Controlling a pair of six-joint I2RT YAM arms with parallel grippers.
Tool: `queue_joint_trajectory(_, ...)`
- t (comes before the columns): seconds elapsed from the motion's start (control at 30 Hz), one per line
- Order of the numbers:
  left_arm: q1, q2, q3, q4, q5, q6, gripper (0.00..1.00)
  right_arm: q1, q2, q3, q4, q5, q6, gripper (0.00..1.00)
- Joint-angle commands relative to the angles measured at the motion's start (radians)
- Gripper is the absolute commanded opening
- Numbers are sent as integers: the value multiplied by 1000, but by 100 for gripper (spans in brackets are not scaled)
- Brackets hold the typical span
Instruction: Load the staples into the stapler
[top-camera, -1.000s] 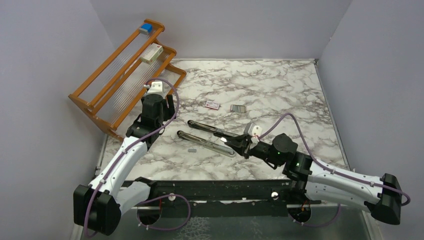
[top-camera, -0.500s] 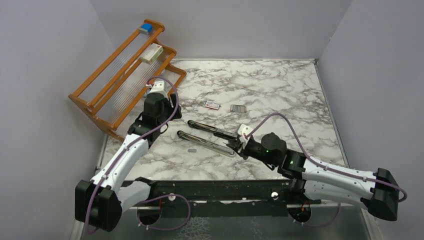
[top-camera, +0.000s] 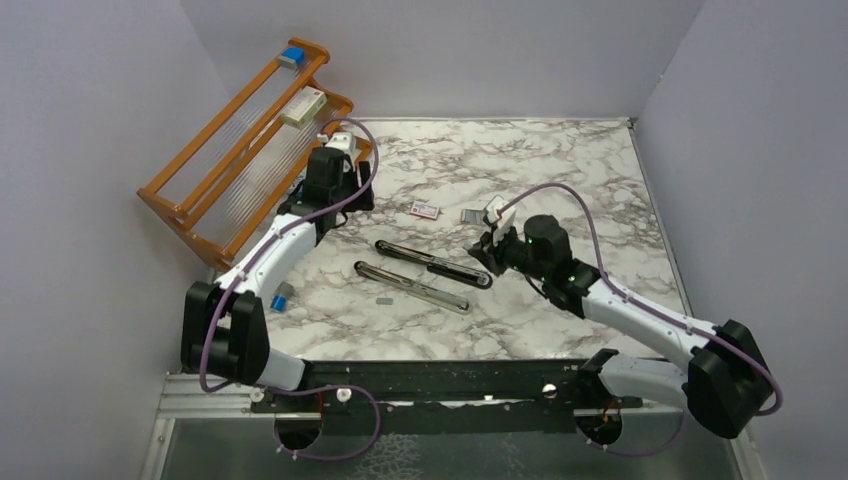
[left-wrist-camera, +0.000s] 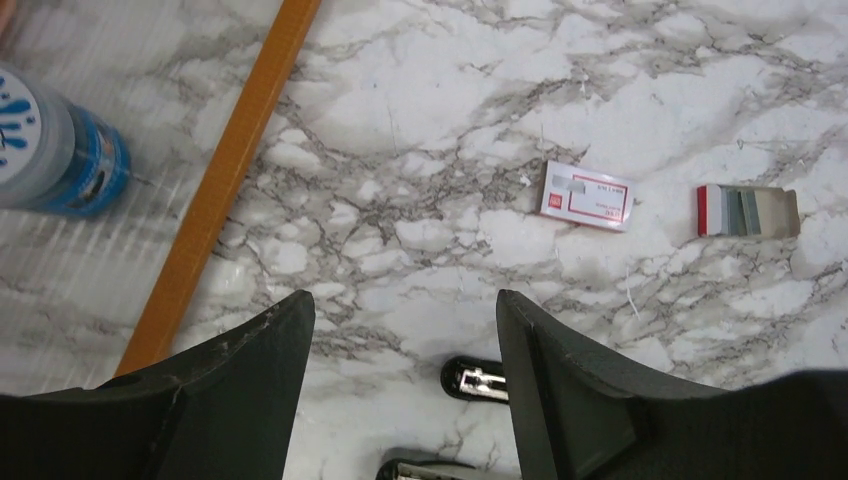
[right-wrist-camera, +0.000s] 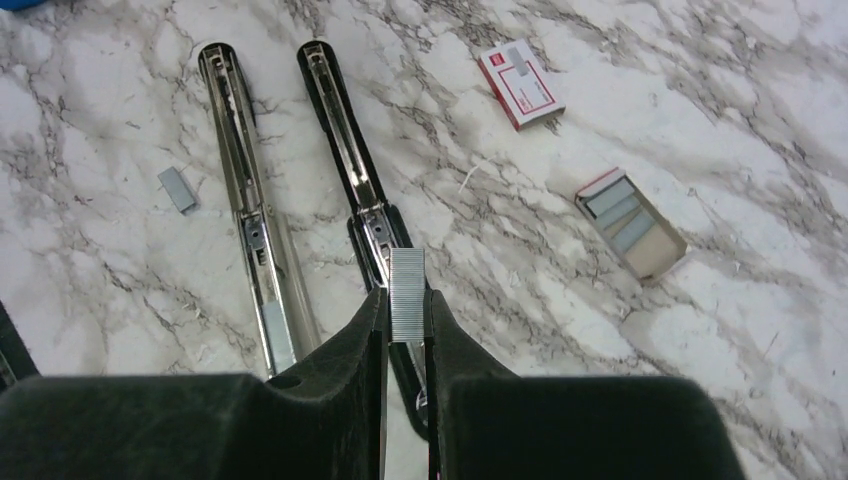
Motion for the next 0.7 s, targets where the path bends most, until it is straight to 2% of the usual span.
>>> queue_joint_trajectory(0.0, 40, 108, 114, -7, 38, 59, 70, -79, 127, 134, -12, -271, -158, 1)
queue_joint_trajectory(0.27, 77, 249, 153, -67, 90, 71, 68, -86, 239, 198, -80, -293, -305, 1)
queue_joint_trajectory(0.4, 78, 235, 125, -78, 151, 73, 68, -84, 234, 171, -38, -295, -277, 1)
queue_joint_trajectory(0.57, 78, 188, 41, -87, 219, 61, 68, -85, 236, 152, -65, -249, -253, 1)
queue_joint_trajectory(0.67, 78, 166, -11, -72, 258, 56, 68, -83, 225, 104, -5, -201, -213, 1)
